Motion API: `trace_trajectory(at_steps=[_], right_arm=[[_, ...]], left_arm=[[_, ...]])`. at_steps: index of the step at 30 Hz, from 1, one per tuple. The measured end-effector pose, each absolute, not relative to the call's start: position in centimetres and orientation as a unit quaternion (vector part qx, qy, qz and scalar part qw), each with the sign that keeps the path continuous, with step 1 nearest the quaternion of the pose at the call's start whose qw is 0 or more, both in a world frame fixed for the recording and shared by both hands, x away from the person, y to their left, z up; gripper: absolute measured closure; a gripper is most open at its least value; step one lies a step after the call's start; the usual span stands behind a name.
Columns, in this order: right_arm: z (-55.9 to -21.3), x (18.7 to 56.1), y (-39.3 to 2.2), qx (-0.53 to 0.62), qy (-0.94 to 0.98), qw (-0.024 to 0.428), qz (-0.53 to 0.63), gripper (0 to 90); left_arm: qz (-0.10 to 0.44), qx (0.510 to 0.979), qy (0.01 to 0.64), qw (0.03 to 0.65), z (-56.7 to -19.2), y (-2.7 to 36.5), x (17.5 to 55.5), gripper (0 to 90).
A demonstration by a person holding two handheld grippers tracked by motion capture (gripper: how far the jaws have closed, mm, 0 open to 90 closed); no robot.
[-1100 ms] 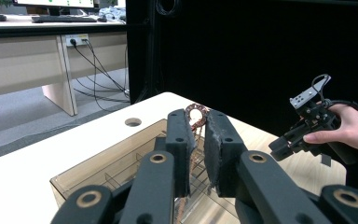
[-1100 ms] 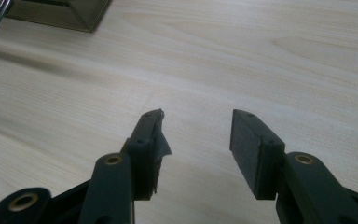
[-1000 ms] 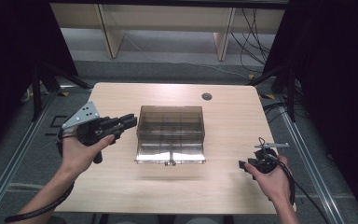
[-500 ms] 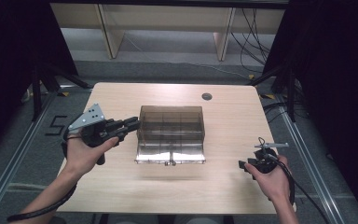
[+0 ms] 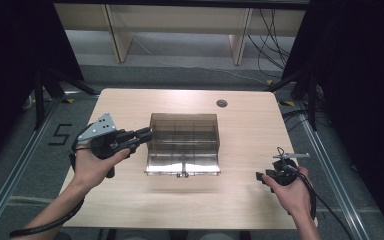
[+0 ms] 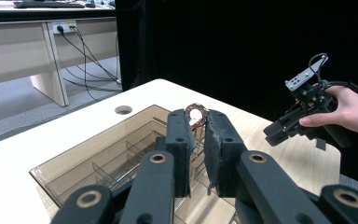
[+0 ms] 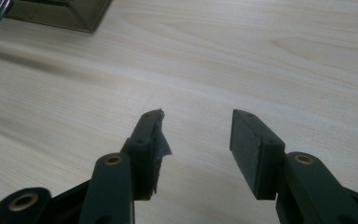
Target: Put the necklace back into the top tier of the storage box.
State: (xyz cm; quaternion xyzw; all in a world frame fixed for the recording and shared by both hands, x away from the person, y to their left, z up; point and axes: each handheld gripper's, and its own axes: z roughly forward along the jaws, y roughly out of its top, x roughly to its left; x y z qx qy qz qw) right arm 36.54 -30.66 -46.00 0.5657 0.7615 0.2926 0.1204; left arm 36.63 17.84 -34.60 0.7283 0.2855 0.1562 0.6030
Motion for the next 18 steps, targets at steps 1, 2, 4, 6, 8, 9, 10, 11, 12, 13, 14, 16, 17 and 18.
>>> trace_trajectory(at_steps=[1,2,4,6,8,9,10,11,12,13,14,16,17,18], right_arm=[[-46.01,36.54,-30.65,0.565,0.762,0.12,0.292,54.4],[-46.14,36.58,-30.58,0.565,0.759,0.122,0.3,54.4],[-46.03,36.56,-30.61,0.567,0.761,0.119,0.293,54.4],[-46.0,36.55,-30.66,0.566,0.762,0.121,0.292,54.4],[-46.0,36.54,-30.67,0.566,0.761,0.12,0.293,54.4],[-46.0,36.54,-30.66,0.566,0.762,0.12,0.292,54.4],[-46.0,36.54,-30.66,0.566,0.762,0.121,0.292,54.4],[-45.99,36.54,-30.67,0.566,0.762,0.121,0.293,54.4],[-45.98,36.54,-30.66,0.565,0.762,0.121,0.293,54.4],[-45.93,36.51,-30.66,0.567,0.762,0.124,0.289,54.4],[-45.92,36.51,-30.66,0.567,0.762,0.124,0.288,54.4],[-45.93,36.52,-30.69,0.567,0.761,0.123,0.289,54.4],[-45.93,36.52,-30.69,0.567,0.761,0.123,0.289,54.4],[-45.93,36.52,-30.69,0.567,0.761,0.123,0.289,54.4]], left_arm=[[0.155,0.728,0.286,0.603,-34.66,17.79,36.65,79.8],[0.155,0.728,0.286,0.603,-34.73,17.73,36.68,79.8],[0.154,0.729,0.285,0.604,-34.85,17.63,36.73,79.8],[0.153,0.731,0.285,0.601,-34.91,17.57,36.73,79.8],[0.154,0.733,0.281,0.6,-34.98,17.51,36.82,79.8],[0.155,0.735,0.277,0.599,-35.03,17.49,36.89,79.8],[0.154,0.736,0.278,0.598,-35.07,17.46,36.92,79.8],[0.154,0.736,0.278,0.598,-35.12,17.42,36.95,79.8],[0.153,0.737,0.278,0.597,-35.17,17.37,36.98,79.8],[0.153,0.737,0.278,0.596,-35.21,17.35,37.01,79.8],[0.152,0.737,0.278,0.597,-35.26,17.29,37.03,79.8],[0.151,0.738,0.278,0.596,-35.36,17.2,37.06,79.8],[0.152,0.74,0.277,0.594,-35.41,17.17,37.1,79.8],[0.15,0.738,0.277,0.596,-35.46,17.11,37.11,79.8]])
